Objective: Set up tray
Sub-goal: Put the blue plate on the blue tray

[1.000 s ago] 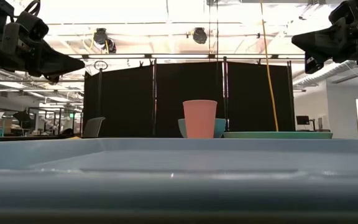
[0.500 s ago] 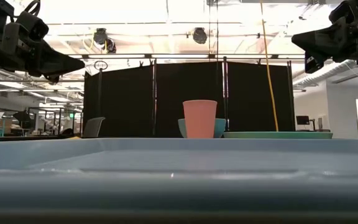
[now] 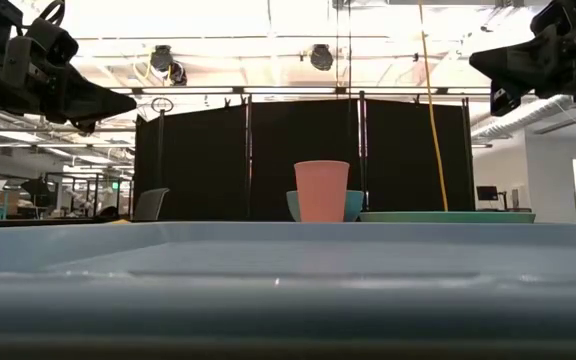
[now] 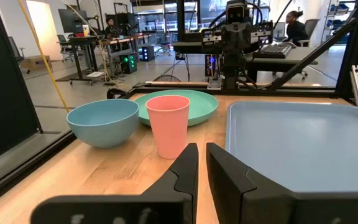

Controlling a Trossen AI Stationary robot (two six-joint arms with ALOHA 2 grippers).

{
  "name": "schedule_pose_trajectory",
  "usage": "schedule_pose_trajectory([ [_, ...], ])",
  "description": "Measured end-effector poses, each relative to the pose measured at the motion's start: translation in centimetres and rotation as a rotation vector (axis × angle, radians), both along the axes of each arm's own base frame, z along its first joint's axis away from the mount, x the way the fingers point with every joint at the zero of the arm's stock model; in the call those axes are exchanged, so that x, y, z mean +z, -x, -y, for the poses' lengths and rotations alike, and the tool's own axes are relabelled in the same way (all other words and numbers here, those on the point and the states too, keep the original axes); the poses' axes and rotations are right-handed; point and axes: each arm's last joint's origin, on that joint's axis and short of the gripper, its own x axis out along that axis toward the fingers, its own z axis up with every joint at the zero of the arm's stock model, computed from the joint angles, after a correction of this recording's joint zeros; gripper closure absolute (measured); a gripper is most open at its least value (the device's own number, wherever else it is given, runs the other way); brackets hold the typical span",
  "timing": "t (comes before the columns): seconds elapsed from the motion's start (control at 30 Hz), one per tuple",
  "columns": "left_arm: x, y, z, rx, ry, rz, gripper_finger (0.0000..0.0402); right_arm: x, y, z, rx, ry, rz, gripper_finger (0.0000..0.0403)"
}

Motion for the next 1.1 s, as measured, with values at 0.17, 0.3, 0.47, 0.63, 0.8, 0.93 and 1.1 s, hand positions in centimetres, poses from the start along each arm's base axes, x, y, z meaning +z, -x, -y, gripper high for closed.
schedule_pose_trajectory([
  [0.17, 0.2, 0.0, 0.0, -0.001, 0.000, 0.017, 0.0366, 0.7, 0.1, 0.0, 0.001, -0.003, 0.070, 0.0403],
  [0.3, 0.2, 0.0, 0.0, -0.001, 0.000, 0.020, 0.0366, 1.4, 0.3, 0.3, -0.101, -0.051, 0.153, 0.0403],
  [0.47, 0.3, 0.0, 0.0, 0.000, 0.000, 0.034, 0.0366, 1.1, 0.3, 1.2, -0.419, -0.140, 0.107, 0.0403],
  [0.63, 0.5, 0.0, 0.0, 0.009, 0.000, 0.055, 0.0366, 4.7, 0.6, 1.7, -0.607, -0.190, 0.030, 0.0403],
  [0.8, 0.7, 0.0, 0.0, 0.015, 0.004, 0.069, 0.0366, 8.3, -0.3, 2.3, -0.742, -0.173, -0.176, 0.0403],
  [0.93, 0.5, 0.0, -0.1, 0.017, 0.005, 0.058, 0.0366, 11.2, -1.8, 3.4, -0.859, -0.173, -0.390, 0.0403],
  [1.1, 0.4, 0.0, -0.1, 0.017, 0.023, 0.049, 0.0366, 13.4, -4.7, 6.4, -0.995, -0.163, -0.696, 0.0403],
])
